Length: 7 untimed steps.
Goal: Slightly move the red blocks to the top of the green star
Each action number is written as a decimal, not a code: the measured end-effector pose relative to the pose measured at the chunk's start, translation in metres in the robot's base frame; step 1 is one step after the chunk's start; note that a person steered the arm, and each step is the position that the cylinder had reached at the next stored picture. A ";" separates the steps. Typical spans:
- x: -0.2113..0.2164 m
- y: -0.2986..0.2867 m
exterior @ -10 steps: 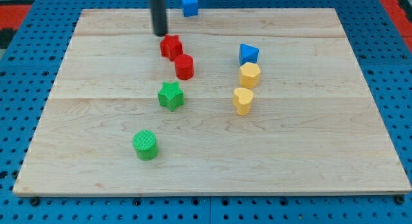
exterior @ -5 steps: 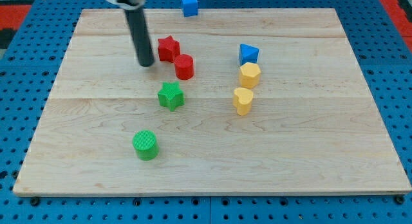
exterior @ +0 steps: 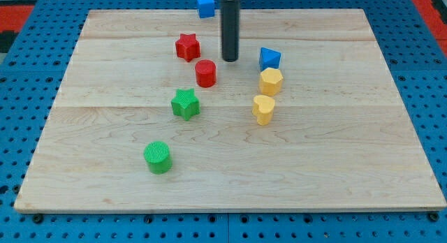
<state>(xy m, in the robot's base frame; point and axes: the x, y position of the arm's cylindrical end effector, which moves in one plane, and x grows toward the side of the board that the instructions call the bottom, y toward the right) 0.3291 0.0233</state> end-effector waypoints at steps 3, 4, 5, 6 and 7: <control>0.054 -0.014; 0.054 -0.022; 0.053 -0.033; 0.053 -0.038; 0.053 -0.047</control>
